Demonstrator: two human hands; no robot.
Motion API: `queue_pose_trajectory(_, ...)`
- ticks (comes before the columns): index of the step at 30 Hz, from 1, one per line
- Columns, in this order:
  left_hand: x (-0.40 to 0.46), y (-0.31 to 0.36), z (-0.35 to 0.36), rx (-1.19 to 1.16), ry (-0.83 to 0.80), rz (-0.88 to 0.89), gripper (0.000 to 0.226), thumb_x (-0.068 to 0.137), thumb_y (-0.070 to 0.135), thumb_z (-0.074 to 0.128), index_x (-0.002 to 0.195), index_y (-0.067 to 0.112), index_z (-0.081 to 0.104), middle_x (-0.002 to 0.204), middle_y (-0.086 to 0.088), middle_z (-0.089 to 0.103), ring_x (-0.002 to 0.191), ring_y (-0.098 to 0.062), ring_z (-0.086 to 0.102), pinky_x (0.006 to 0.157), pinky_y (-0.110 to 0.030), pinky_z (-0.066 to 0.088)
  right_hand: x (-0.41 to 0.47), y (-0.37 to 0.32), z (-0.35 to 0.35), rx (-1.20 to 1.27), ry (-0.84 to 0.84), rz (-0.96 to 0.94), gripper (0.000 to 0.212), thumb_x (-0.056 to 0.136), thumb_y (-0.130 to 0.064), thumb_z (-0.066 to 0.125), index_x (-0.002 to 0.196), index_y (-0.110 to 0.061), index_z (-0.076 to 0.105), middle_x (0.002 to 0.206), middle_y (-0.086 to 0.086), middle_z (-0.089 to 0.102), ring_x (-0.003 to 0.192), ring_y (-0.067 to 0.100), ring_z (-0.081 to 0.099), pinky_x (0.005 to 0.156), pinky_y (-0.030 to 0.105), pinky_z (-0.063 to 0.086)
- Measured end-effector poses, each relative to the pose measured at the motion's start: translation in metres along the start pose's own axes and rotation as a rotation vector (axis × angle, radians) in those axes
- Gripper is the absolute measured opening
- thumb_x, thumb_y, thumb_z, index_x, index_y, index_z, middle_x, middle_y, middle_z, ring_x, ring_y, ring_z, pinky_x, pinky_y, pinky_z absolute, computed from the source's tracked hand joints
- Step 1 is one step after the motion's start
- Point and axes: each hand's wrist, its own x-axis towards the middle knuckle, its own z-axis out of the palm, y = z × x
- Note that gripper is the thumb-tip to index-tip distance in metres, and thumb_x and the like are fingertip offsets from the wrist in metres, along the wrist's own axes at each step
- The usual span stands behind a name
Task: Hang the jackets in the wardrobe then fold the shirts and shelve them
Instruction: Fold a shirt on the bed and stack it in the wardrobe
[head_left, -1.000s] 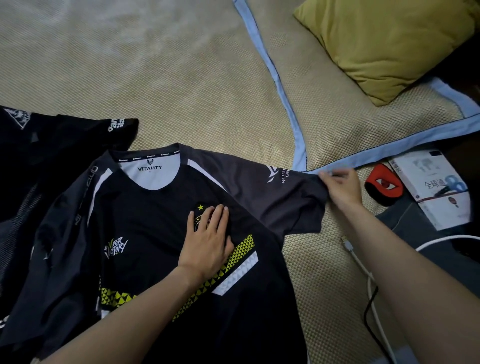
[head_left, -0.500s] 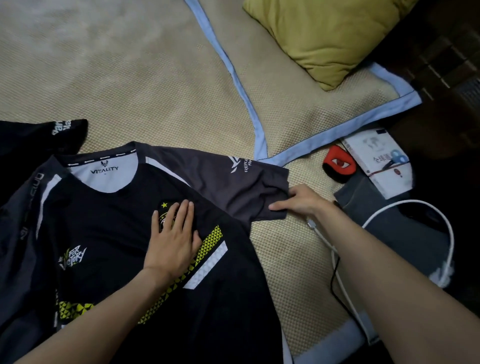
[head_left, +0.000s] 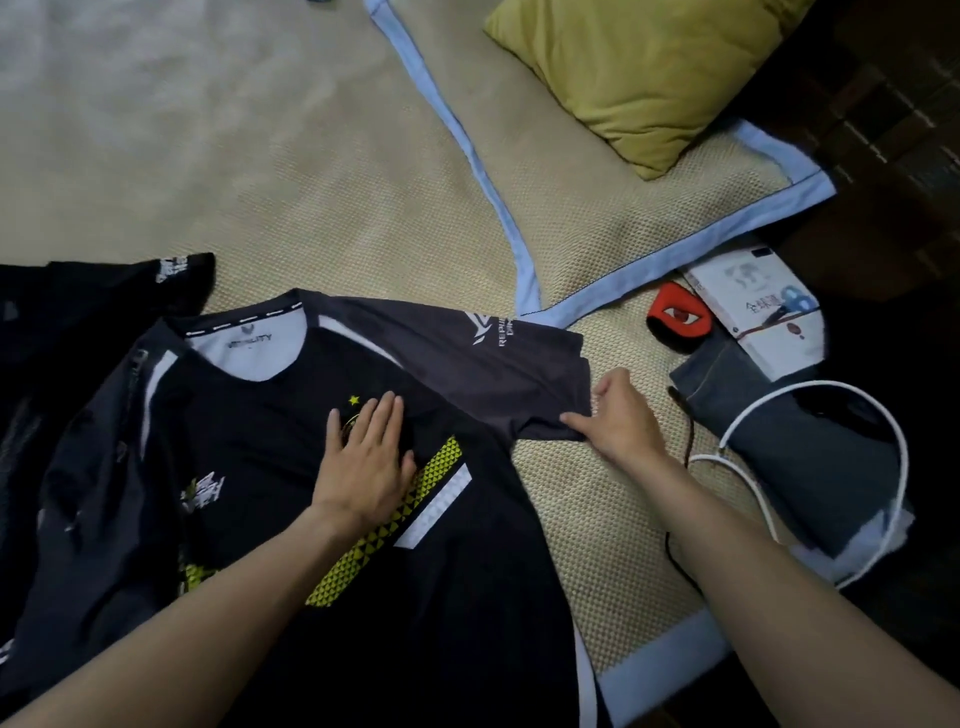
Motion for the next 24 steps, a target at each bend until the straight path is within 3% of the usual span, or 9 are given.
queue_pose_trajectory(2,-0.021,-0.010,-0.008,-0.001,0.010,-0.029,0.078,0.093,0.049,0.013,0.158,0.008,0.023,0.166,-0.006,0.024,0.152,-0.025,0.026,0.121,-0.057,0.018,-0.022,-0.008,0.006,-0.041,-0.059,-0.043,0.047,0.076,-0.044,0.082,0.097,-0.019,0.049,0.091,-0.001,0.063,0.083,0.022,0.061,0.070,0.037,0.049)
queue_pose_trajectory(6,-0.103,-0.040,0.002,-0.078,-0.086,-0.110,0.076,0.090,0.045,0.020,0.154,0.007,0.036,0.161,-0.007,0.035,0.147,-0.026,0.037,0.118,-0.055,0.027,-0.080,-0.004,0.037,-0.246,-0.521,-0.043,0.038,0.075,-0.050,0.083,0.076,-0.020,0.059,0.089,0.003,0.072,0.089,0.022,0.067,0.072,0.033,0.048)
queue_pose_trajectory(8,-0.153,-0.055,0.013,-0.095,-0.167,-0.160,0.076,0.088,0.044,0.022,0.152,0.007,0.039,0.160,-0.007,0.036,0.146,-0.026,0.039,0.116,-0.054,0.030,-0.108,0.005,0.052,-0.283,-0.636,-0.062,0.032,0.075,-0.048,0.084,0.087,-0.025,0.067,0.100,0.003,0.074,0.097,0.025,0.069,0.071,0.032,0.048)
queue_pose_trajectory(11,-0.219,-0.075,0.030,-0.107,-0.255,-0.225,0.071,0.084,0.039,0.045,0.147,0.007,0.048,0.155,-0.007,0.045,0.140,-0.027,0.048,0.109,-0.055,0.040,-0.134,0.012,0.065,-0.305,-0.621,-0.036,0.058,0.075,-0.044,0.086,0.123,-0.019,0.067,0.119,0.005,0.073,0.109,0.029,0.068,0.085,0.036,0.053)
queue_pose_trajectory(15,-0.266,-0.097,0.027,-0.168,-0.228,-0.240,0.071,0.077,0.031,0.060,0.144,0.010,0.052,0.151,-0.006,0.051,0.135,-0.025,0.053,0.110,-0.052,0.042,-0.142,0.002,0.062,-0.393,-0.639,0.027,0.059,0.079,-0.037,0.086,0.128,-0.011,0.065,0.123,0.012,0.071,0.111,0.032,0.066,0.087,0.035,0.052)
queue_pose_trajectory(18,-0.262,-0.127,0.008,-0.236,-0.039,-0.482,0.060,0.083,0.028,0.065,0.140,0.012,0.051,0.145,-0.006,0.051,0.126,-0.029,0.056,0.103,-0.048,0.046,-0.141,-0.023,0.058,-0.638,-0.651,0.079,0.068,0.073,-0.044,0.086,0.129,-0.016,0.061,0.126,0.007,0.067,0.114,0.028,0.065,0.090,0.036,0.053)
queue_pose_trajectory(21,-0.245,-0.163,-0.004,-0.332,0.005,-0.771,0.055,0.087,0.038,0.068,0.135,0.016,0.050,0.137,-0.007,0.052,0.120,-0.034,0.054,0.096,-0.051,0.045,-0.142,-0.075,0.064,-0.888,-0.522,0.007,0.072,0.075,-0.044,0.082,0.135,-0.013,0.056,0.128,0.002,0.062,0.116,0.025,0.065,0.086,0.035,0.054)
queue_pose_trajectory(24,-0.235,-0.184,-0.007,-0.314,-0.065,-0.776,0.048,0.090,0.043,0.067,0.129,0.018,0.054,0.131,-0.008,0.054,0.119,-0.034,0.052,0.096,-0.052,0.043,-0.153,-0.137,0.088,-0.787,-0.449,-0.172,0.067,0.085,-0.044,0.075,0.132,-0.008,0.047,0.130,0.007,0.063,0.121,0.028,0.063,0.092,0.035,0.050)
